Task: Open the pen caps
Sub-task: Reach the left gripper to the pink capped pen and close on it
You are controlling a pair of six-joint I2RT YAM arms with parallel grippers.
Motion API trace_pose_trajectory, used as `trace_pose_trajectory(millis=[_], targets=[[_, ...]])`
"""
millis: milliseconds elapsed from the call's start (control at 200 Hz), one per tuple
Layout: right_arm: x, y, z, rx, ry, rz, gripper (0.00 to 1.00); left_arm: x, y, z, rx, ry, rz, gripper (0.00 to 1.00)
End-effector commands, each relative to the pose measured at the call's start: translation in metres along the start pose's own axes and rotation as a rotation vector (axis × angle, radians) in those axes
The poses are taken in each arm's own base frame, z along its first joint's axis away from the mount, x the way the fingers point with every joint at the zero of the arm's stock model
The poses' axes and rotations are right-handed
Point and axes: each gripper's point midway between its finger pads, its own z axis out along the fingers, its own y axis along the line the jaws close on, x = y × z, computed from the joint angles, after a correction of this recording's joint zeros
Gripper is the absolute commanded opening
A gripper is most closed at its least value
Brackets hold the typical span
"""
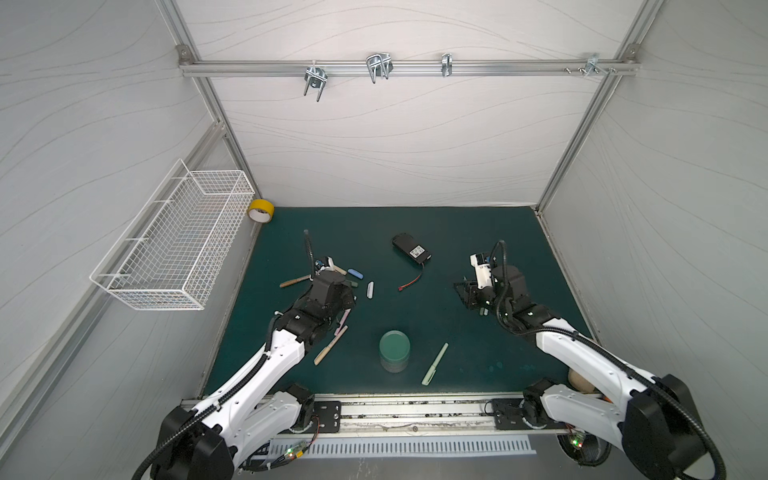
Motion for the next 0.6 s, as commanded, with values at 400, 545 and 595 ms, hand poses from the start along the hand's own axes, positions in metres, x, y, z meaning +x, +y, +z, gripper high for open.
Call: trace_pose_trajectory(millis=[400, 545, 595], targets=[[-0.005, 0.003, -0.011, -0.001, -0.030, -0.015, 0.40, 0.055, 0.081, 0.048, -0.312, 0.309, -0.081, 0.42], [-0.005, 0.003, -0.011, -0.001, -0.027, -0.014, 0.40, 0.067, 0.085, 0.054, -0.317, 0.335, -0.069, 0.41], [-0.005, 0.003, -0.011, 0.000, -0.029, -0.013, 0.40, 0.070, 0.087, 0.055, -0.325, 0.346, -0.068, 0.41]])
